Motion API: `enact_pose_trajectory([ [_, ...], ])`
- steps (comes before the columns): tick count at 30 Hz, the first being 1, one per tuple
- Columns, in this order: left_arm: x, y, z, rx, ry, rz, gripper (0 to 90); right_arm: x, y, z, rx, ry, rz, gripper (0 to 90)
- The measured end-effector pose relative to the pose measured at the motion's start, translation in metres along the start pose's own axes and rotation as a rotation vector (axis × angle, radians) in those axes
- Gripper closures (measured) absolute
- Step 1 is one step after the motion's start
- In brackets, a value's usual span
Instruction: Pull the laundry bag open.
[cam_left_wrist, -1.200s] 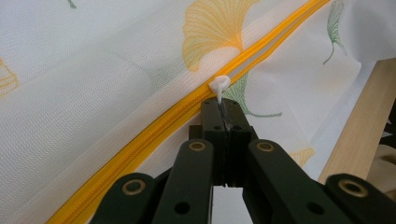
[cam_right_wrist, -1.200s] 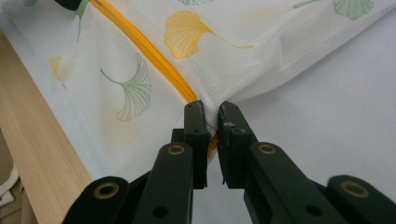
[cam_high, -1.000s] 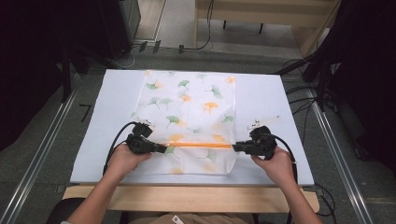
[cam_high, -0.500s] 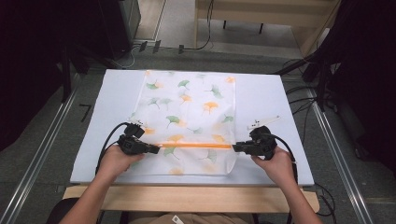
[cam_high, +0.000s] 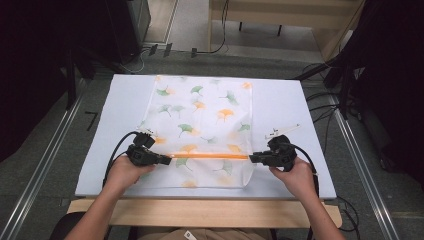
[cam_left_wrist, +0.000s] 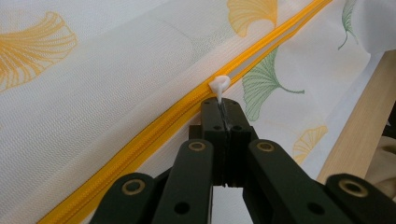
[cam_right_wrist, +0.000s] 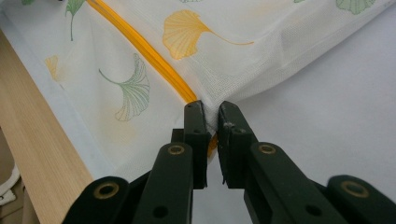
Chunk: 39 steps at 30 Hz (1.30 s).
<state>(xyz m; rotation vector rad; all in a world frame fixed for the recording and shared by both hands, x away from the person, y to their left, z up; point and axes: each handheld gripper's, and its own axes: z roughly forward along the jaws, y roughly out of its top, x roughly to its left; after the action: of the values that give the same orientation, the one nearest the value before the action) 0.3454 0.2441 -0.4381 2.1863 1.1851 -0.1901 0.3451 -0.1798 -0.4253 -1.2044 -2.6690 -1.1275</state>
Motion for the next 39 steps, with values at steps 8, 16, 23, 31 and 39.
enact_pose_trajectory([
  [8,0.004,-0.003,-0.004,0.000,-0.003,-0.010,90.0,0.000,0.000,0.000,0.001,0.003,-0.001,84.8],
  [16,0.010,-0.010,-0.014,0.001,0.021,-0.013,90.0,0.000,0.000,0.000,0.002,0.004,0.001,84.8],
  [23,0.017,-0.017,-0.022,-0.002,0.039,-0.035,90.0,0.000,0.000,0.001,0.005,0.003,0.000,84.8],
  [31,0.016,-0.017,-0.023,-0.008,0.035,-0.034,90.0,-0.001,0.000,0.001,0.012,-0.003,0.003,84.9],
  [39,0.017,-0.017,-0.023,-0.010,0.029,-0.038,90.0,-0.001,0.000,0.001,0.010,-0.005,0.004,84.9],
])
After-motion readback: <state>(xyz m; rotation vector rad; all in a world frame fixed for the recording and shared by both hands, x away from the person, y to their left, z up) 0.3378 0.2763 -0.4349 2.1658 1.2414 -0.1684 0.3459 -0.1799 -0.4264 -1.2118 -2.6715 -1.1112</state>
